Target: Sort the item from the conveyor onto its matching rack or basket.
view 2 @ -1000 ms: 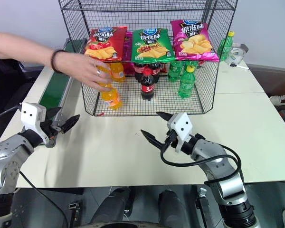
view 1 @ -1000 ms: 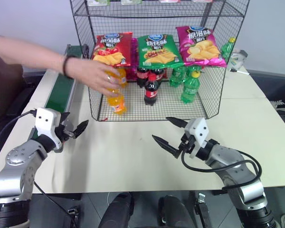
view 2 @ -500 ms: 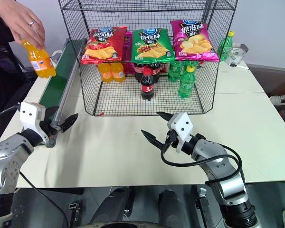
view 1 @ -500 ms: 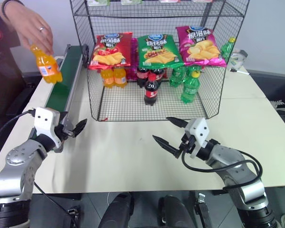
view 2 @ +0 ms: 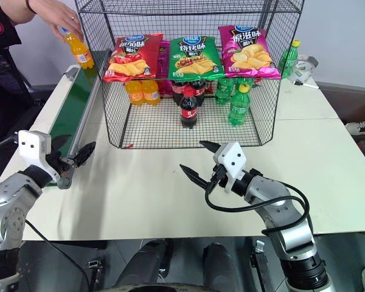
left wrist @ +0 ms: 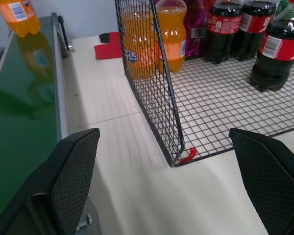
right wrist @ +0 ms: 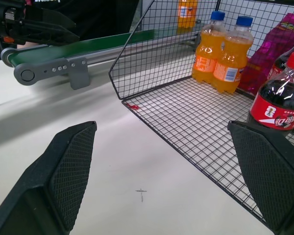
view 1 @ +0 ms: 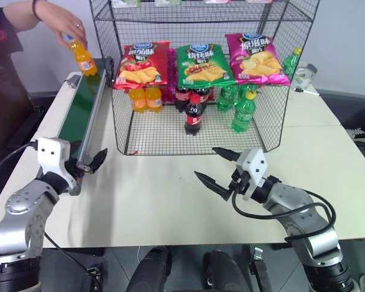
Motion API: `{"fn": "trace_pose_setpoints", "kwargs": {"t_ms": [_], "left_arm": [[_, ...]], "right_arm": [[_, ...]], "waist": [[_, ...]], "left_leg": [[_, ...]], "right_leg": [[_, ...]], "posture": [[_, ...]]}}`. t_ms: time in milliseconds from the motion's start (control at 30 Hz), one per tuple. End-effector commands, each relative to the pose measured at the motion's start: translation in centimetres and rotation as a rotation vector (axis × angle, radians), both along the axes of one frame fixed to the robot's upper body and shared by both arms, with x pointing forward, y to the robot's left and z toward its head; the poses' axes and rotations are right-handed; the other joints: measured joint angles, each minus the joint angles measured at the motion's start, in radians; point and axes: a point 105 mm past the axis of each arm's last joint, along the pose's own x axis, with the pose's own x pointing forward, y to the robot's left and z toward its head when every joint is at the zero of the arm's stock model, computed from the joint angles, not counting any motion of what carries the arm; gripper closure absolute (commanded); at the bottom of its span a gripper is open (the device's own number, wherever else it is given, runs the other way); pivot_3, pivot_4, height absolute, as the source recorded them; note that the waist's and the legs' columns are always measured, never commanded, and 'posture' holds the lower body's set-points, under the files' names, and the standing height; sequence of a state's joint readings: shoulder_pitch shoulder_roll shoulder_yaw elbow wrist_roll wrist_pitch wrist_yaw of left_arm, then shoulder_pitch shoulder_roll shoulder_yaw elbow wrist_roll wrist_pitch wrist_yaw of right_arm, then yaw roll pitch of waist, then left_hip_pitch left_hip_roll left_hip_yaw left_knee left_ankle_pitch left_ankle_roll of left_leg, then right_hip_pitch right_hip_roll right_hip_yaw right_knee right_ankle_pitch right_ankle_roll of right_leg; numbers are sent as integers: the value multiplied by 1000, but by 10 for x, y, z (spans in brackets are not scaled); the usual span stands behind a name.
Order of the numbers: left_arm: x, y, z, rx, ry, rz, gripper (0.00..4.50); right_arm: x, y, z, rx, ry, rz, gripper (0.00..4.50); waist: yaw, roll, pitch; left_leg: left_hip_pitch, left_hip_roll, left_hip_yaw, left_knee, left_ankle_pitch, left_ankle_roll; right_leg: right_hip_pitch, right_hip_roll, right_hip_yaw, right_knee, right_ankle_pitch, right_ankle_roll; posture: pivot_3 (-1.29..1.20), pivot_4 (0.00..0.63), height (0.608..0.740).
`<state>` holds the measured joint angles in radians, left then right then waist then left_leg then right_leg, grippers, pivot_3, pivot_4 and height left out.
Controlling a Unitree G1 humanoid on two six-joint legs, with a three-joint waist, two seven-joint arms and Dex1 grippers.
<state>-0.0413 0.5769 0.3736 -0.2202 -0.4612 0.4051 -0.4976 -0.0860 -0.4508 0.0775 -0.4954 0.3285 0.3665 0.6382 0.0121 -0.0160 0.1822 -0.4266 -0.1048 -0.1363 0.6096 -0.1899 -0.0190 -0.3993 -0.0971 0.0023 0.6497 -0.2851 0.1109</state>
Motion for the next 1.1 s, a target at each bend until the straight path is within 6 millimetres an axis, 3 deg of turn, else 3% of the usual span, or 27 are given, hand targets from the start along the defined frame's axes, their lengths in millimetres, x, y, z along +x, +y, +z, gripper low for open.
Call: {"fn": "trace_pose_setpoints", "kwargs": {"t_ms": [33, 333, 567, 800, 1100], "left_arm": [[-3, 2, 15, 19, -62, 9, 87], [0, 16, 14, 32, -78, 93, 87], [0, 60, 27, 4, -169, 339, 87], [-2, 82, 35, -41, -240, 478, 87], [7, 74, 26, -77, -214, 455, 87]], "right_arm": [[-2, 2, 7, 7, -30, 20, 0], [-3, 1, 6, 11, -29, 15, 0], [-3, 1, 5, 17, -27, 19, 0], [-3, 0, 3, 17, -27, 18, 0], [-1, 1, 2, 17, -26, 17, 0]], "waist": [[0, 0, 0], [0, 0, 0], [0, 0, 0], [1, 0, 0], [1, 0, 0]], "left_leg": [[0, 0, 0, 0, 0, 0], [0, 0, 0, 0, 0, 0], [0, 0, 0, 0, -1, -1], [0, 0, 0, 0, 0, 0], [0, 0, 0, 0, 0, 1]], "right_leg": [[0, 0, 0, 0, 0, 0], [0, 0, 0, 0, 0, 0], [0, 0, 0, 0, 0, 0], [0, 0, -1, 0, 0, 1], [0, 0, -1, 0, 1, 1]], "posture": [[0, 150, 740], [0, 150, 740], [0, 150, 740], [0, 150, 740], [0, 150, 740]]}}
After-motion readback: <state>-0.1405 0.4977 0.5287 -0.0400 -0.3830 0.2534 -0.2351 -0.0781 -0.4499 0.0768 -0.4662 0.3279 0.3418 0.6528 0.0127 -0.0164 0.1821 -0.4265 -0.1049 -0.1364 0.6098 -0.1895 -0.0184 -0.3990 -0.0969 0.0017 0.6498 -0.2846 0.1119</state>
